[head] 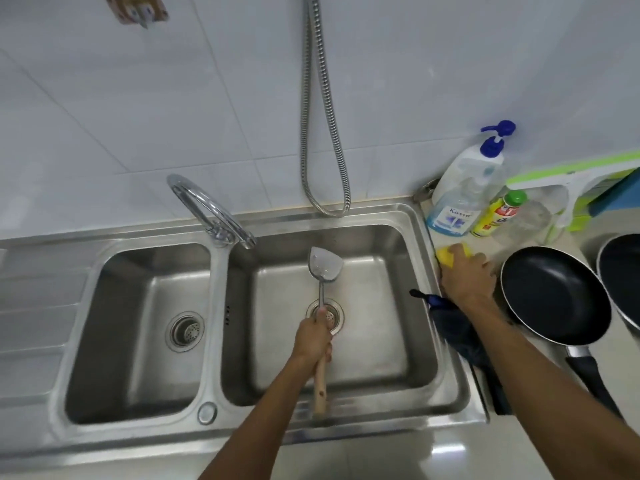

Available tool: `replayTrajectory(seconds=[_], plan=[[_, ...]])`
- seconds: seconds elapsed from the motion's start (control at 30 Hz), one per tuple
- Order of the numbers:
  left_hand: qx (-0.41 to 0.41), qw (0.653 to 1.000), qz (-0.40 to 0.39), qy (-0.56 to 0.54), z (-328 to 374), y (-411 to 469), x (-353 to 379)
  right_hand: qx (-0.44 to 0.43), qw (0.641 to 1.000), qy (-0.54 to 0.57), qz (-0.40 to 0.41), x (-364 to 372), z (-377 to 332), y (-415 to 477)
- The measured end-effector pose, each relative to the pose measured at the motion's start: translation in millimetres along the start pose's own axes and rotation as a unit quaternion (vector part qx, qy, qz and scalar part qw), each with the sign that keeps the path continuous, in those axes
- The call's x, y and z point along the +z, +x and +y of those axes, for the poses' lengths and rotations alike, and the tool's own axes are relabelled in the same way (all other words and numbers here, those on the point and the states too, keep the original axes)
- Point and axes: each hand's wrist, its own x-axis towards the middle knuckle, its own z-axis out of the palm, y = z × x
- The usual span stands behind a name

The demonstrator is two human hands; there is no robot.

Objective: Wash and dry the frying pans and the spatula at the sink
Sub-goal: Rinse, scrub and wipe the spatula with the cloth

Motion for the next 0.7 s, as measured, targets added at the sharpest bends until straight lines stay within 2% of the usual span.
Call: replayTrajectory(seconds=[0.1,0.17,0.23,0.33,0.5,0.63,0.7], plan=[[-0.008,0.999,-0.033,0.018,4,-9,-13,-0.119,0.984,0.062,0.115,2,-44,-22],[-0.013,0.998,-0.053,0.025,7,-18,-20,-0.249,0.958,0.103,0.097,8,-94,-49],[-0.021,0.997,-0.074,0.021,12,-29,-25,-0.335,0.935,0.109,0.033,22,-143,-78],[-0.024,0.996,-0.083,0.02,16,-44,-41,-0.351,0.93,0.108,-0.013,38,-190,-89],[-0.007,0.997,-0.069,0.014,11,-53,-68,-0.315,0.938,0.136,0.043,36,-227,-82],[0.005,0.998,-0.065,0.011,11,-53,-83,-0.381,0.918,0.103,0.027,38,-233,-101],[0.02,0.997,-0.077,0.018,11,-54,-85,-0.328,0.936,0.115,0.054,29,-231,-83]])
